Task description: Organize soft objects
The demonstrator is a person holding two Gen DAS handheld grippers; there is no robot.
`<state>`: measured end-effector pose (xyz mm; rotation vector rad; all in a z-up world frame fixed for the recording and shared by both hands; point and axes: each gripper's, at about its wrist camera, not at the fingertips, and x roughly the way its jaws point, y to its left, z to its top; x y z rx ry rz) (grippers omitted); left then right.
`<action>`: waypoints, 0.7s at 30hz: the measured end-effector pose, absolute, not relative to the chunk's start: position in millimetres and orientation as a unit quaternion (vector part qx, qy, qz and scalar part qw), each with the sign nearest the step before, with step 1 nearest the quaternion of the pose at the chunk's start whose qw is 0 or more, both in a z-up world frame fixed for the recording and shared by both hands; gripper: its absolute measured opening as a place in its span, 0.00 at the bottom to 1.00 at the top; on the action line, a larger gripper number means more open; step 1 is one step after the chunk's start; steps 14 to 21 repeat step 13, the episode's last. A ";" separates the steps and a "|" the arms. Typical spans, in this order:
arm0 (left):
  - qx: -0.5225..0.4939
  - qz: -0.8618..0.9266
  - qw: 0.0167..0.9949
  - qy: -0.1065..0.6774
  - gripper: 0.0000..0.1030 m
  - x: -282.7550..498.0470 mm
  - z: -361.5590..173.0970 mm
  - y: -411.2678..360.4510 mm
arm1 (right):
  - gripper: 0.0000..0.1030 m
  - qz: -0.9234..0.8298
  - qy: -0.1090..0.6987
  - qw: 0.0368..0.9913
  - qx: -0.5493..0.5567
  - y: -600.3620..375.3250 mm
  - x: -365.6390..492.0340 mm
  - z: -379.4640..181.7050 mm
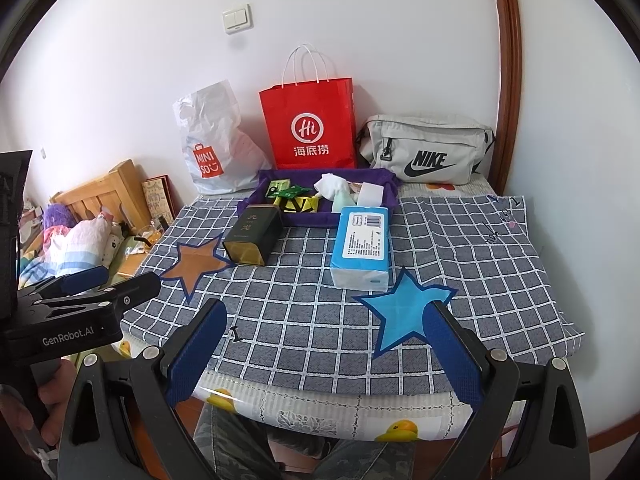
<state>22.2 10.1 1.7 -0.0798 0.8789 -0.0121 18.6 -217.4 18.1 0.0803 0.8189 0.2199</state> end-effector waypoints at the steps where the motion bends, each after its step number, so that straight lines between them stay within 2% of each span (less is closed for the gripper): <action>1: -0.038 -0.006 0.904 0.426 0.92 22.5 1.7 9.9 | 0.95 0.107 0.396 0.911 0.039 -216.9 18.1 18.6; 21: -0.029 -0.013 0.906 0.422 0.92 27.1 -1.3 7.8 | 0.95 0.107 0.389 0.914 0.040 -221.1 17.8 22.4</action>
